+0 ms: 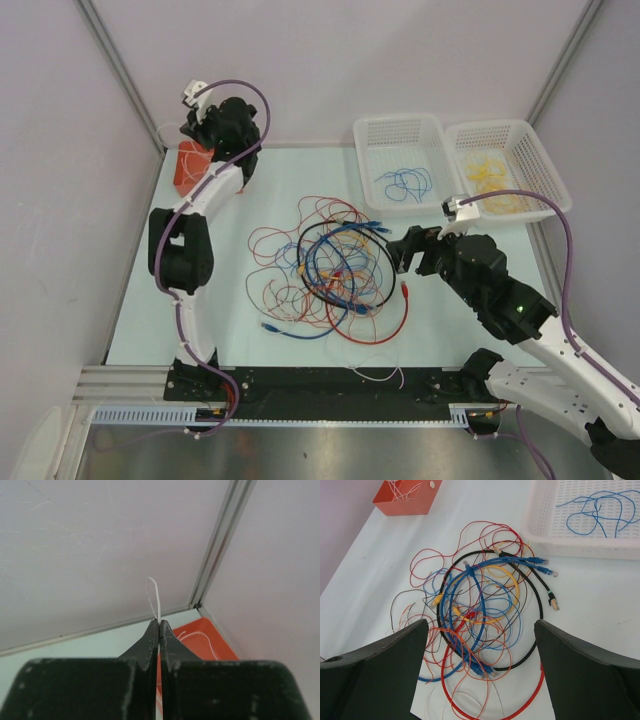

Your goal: Untangle the cables

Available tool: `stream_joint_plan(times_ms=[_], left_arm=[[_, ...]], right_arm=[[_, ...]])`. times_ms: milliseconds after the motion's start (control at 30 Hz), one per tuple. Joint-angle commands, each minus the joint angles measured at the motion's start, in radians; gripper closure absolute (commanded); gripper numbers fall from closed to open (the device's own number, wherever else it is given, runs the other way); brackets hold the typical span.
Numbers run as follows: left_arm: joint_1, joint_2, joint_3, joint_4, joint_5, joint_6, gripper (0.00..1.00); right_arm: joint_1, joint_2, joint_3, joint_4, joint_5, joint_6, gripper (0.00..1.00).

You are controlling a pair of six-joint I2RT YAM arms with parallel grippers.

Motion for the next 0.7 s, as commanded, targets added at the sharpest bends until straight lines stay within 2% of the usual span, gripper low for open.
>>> stream_joint_plan(times_ms=[0, 100, 233, 367, 500, 600, 633, 667], left_arm=[[-0.016, 0.003, 0.034, -0.168, 0.016, -0.131, 1.0], [0.0, 0.063, 0.14, -0.385, 0.093, -0.271, 1.0], [0.03, 0.14, 0.226, -0.541, 0.147, -0.398, 1.0], [0.062, 0.183, 0.241, -0.642, 0.156, -0.472, 1.0], [0.106, 0.198, 0.226, -0.818, 0.202, -0.646, 1.0], [0.122, 0.206, 0.206, -0.845, 0.242, -0.676, 1.0], [0.123, 0.209, 0.202, -0.853, 0.247, -0.685, 0.97], [0.126, 0.209, 0.202, -0.853, 0.256, -0.688, 0.88]], right_arm=[[-0.005, -0.011, -0.006, 0.032, 0.003, -0.007, 0.08], [-0.005, -0.01, -0.009, 0.029, 0.014, -0.014, 0.07], [-0.003, -0.004, -0.026, 0.046, 0.017, -0.017, 0.07], [-0.003, 0.004, -0.041, 0.061, 0.023, -0.02, 0.07], [-0.005, 0.016, -0.043, 0.067, 0.027, -0.021, 0.07], [-0.005, 0.024, -0.044, 0.074, 0.021, -0.018, 0.07], [-0.005, 0.03, -0.044, 0.08, 0.02, -0.021, 0.07], [-0.005, 0.033, -0.044, 0.081, 0.014, -0.018, 0.07]])
